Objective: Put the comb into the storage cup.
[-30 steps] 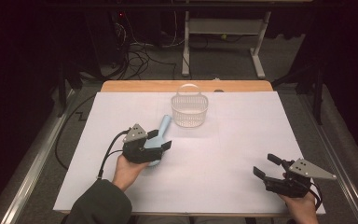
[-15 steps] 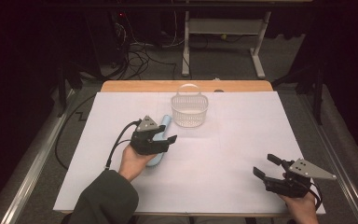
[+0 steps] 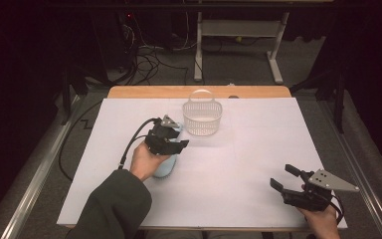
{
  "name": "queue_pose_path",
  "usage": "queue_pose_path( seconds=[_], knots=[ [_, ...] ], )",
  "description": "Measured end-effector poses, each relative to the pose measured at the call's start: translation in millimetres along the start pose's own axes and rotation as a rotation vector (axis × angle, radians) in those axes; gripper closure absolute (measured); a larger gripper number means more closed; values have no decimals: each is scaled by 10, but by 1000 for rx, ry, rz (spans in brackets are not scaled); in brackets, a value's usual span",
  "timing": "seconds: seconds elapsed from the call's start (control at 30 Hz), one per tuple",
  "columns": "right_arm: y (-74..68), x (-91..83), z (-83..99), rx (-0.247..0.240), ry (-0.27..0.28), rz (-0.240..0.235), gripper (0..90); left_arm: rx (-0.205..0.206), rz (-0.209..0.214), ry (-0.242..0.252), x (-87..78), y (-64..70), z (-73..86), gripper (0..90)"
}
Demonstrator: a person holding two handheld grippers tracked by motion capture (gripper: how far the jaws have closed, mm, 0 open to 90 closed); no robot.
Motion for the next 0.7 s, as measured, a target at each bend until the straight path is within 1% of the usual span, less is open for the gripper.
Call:
queue_pose_path(
  seconds=[0.03,0.07,0.13,0.17,0.33,0.37,0.43,0.47,0.53,0.57,0.63,0.67,0.7],
  knots=[
    [0,0,0,0,0,0,242,12,7,-22,6,-11,-18,532],
    [0,0,0,0,0,0,242,14,7,-37,23,-18,-36,535],
    [0,0,0,0,0,-1,242,24,18,-72,53,-41,-75,571],
    [1,0,0,-1,-2,-2,242,30,23,-91,69,-52,-94,605],
    [0,0,1,2,-3,-2,242,50,20,-183,155,-93,-196,608],
    [0,0,1,2,-3,-2,242,56,23,-197,174,-103,-212,655],
    [0,0,1,1,-3,-3,242,59,28,-222,218,-130,-239,670],
    [-2,0,2,0,-3,-3,242,55,30,-232,244,-144,-248,693],
    [-3,0,2,-1,-3,-4,242,57,36,-268,297,-176,-262,695],
    [-4,-1,3,2,-5,-4,242,61,37,-284,325,-189,-268,723],
    [-3,0,3,0,-5,-4,242,63,42,-317,383,-215,-279,734],
    [-3,0,3,0,-5,-4,242,60,41,-327,409,-223,-283,761],
    [-2,0,3,-1,-5,-5,243,60,41,-342,434,-236,-288,763]
  ],
)
Point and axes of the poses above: each handheld gripper's, and its own axes: x roughly forward along the jaws, z roughly out of its underside, y roughly to its right, the point moved 1 cm from there along x, roughly forward along the jaws, and after that the axes turned 14 degrees about x, right-handed, at the moved point
